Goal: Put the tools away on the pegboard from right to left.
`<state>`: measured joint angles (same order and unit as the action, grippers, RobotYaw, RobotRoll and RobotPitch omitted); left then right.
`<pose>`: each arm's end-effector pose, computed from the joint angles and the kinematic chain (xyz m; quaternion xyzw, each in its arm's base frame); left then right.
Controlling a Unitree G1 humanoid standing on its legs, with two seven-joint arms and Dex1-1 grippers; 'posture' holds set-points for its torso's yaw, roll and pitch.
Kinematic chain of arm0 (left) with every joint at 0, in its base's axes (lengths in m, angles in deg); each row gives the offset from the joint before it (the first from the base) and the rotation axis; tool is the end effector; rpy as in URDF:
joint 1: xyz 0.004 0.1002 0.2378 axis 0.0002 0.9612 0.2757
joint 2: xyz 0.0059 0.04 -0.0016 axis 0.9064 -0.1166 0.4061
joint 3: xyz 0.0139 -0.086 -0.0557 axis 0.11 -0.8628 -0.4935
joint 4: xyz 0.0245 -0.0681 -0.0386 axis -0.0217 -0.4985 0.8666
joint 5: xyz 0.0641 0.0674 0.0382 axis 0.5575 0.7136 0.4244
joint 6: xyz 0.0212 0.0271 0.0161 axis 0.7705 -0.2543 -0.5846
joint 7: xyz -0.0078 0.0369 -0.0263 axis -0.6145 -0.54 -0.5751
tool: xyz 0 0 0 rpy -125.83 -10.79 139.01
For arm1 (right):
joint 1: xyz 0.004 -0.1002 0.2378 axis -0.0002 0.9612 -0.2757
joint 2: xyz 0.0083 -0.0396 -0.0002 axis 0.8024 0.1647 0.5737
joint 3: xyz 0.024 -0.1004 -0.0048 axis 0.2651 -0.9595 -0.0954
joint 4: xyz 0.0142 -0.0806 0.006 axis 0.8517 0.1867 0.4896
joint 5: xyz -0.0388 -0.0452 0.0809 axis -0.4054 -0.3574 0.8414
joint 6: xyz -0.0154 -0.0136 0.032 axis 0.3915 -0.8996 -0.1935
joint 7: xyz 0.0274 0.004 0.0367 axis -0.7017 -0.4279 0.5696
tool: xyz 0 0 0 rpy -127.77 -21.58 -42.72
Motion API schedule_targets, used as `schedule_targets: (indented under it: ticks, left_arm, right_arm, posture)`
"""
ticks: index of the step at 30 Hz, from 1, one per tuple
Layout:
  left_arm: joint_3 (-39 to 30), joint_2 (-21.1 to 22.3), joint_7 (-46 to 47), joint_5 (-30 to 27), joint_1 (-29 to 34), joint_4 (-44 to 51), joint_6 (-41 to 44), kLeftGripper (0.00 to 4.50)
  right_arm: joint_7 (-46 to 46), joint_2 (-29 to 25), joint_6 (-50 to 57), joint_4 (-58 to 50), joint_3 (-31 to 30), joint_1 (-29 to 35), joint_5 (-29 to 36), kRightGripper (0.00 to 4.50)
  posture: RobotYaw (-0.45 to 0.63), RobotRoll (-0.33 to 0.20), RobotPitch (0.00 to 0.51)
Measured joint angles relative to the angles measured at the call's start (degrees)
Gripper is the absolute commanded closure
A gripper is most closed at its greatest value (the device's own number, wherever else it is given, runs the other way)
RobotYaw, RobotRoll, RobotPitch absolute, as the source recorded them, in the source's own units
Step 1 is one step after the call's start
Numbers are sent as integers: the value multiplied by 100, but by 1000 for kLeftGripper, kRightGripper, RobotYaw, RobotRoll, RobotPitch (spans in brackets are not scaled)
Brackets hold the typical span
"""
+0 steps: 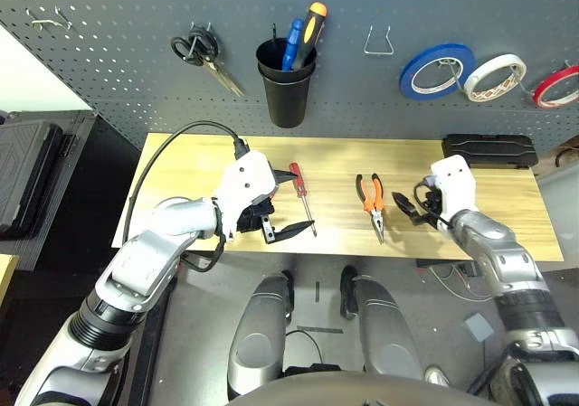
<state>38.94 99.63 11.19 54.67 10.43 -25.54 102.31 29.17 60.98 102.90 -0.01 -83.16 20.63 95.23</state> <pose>0.2215 0.1791 0.1486 0.2677 0.0753 -0.5219 0.8064 0.2517 -0.2098 0.0612 -0.0288 0.2600 0.1480 0.9538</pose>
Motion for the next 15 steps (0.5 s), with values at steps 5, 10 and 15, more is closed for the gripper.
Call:
schedule_targets:
  ticks: [5,10,15]
  left_arm:
    - [51,51,-34,176,-14,-42,135,0]
    - [83,60,-68,330,-28,-63,202,0]
    - [95,54,-87,447,-57,-79,281,0]
  right_arm:
    - [453,491,1168,122,-39,-611,5,32]
    - [788,798,1573,849,-44,-1161,-59,32]
    - [1143,943,1651,1839,-35,-1738,-196,32]
  posture:
    - [240,0,276]
    - [251,0,280]
    - [264,0,286]
